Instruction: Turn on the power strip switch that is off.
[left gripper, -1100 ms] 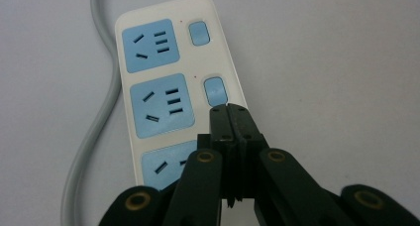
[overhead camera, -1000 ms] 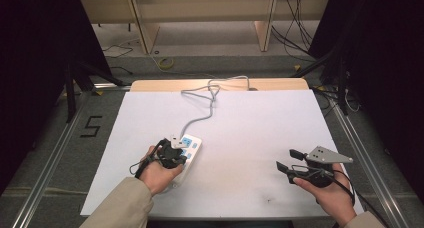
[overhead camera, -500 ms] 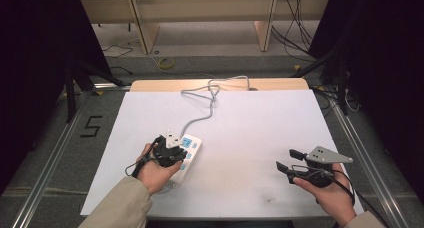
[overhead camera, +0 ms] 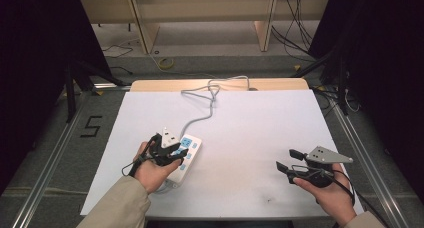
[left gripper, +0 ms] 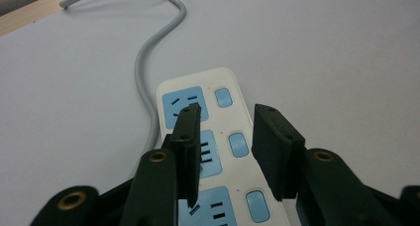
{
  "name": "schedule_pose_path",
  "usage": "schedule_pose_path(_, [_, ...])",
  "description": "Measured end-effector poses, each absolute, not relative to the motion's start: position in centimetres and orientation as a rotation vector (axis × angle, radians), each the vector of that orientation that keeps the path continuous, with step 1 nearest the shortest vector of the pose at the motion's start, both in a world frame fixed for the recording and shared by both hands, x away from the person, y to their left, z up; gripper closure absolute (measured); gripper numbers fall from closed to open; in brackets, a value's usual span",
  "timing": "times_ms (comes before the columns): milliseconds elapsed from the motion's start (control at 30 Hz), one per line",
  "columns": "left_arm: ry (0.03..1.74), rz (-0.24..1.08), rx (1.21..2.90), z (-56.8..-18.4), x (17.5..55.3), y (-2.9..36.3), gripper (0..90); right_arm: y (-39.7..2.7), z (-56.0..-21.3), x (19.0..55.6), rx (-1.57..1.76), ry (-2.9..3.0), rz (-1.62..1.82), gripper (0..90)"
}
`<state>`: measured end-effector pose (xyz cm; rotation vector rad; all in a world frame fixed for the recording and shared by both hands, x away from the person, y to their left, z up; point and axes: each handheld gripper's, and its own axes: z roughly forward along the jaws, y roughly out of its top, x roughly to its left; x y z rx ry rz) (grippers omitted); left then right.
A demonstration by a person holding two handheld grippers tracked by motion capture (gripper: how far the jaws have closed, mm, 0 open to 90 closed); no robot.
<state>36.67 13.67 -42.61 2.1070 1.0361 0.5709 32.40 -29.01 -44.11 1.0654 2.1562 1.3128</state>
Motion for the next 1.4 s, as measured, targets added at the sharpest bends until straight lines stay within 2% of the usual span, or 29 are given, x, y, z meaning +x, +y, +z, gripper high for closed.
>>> schedule_pose_path(433, [1.005, 0.624, 2.084, -42.3, 36.7, 14.1, 49.8, -29.0, -44.1, 32.4, 1.062, 2.158, 1.315, 33.2])
schedule_pose_path(500, [0.992, 0.630, 2.072, -42.2, 36.7, 14.2, 47.3, -29.0, -44.1, 32.4, 1.059, 2.158, 1.316, 33.2])
schedule_pose_path(633, [0.984, 0.597, 2.060, -42.0, 36.6, 14.4, 36.2, -29.0, -44.1, 32.4, 1.057, 2.159, 1.318, 33.1])
schedule_pose_path(800, [0.953, 0.577, 2.055, -42.0, 36.6, 14.7, 31.4, -28.9, -44.1, 32.4, 1.057, 2.161, 1.319, 33.1])
schedule_pose_path(1400, [0.897, 0.562, 2.039, -41.8, 36.3, 16.3, 22.7, -28.9, -44.1, 32.4, 1.047, 2.168, 1.330, 32.4])
